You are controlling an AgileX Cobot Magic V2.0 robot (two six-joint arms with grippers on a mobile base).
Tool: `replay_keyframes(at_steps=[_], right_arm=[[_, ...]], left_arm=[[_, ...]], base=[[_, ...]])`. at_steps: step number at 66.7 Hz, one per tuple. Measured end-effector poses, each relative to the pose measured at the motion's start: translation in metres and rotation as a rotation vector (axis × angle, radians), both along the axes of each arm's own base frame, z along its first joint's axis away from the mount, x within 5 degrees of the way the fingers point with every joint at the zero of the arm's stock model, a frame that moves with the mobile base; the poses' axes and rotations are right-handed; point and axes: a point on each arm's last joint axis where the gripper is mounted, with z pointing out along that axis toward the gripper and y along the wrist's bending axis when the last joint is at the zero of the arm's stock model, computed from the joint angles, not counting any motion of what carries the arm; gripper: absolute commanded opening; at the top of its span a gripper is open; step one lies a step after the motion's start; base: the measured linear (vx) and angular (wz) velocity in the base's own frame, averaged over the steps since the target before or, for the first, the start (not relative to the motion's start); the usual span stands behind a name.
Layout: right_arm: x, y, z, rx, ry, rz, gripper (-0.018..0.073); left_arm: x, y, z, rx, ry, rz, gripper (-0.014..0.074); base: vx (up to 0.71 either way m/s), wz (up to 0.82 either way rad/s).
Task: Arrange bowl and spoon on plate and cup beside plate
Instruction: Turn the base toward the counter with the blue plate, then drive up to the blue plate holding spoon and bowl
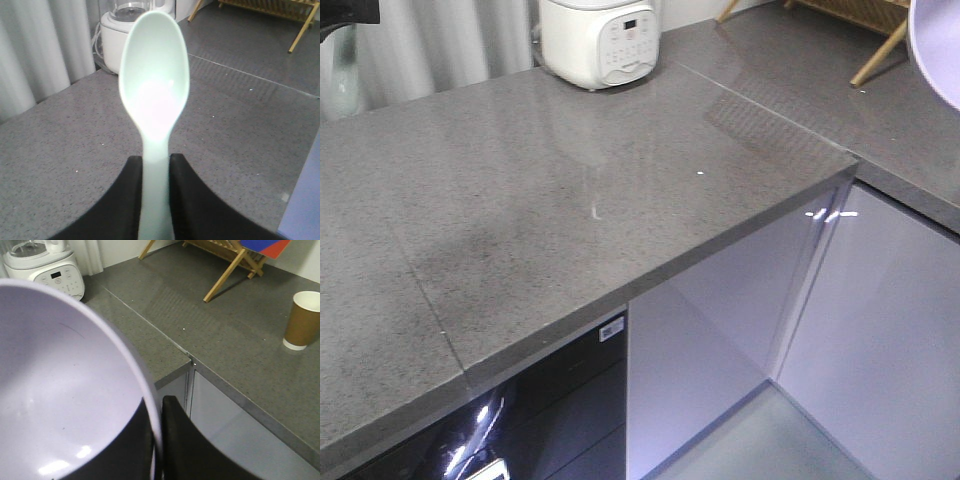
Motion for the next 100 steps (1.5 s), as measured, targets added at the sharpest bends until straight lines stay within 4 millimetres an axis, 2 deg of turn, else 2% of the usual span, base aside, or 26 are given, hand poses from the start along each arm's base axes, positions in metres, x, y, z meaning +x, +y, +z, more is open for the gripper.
replay_keyframes(at_steps=[100], right_arm=[[0.0,0.0,0.0,0.0,0.0,0.0,-0.0011]], left_arm=[[0.0,0.0,0.0,0.0,0.0,0.0,-0.0006]], base=[[-0.01,-0.42]])
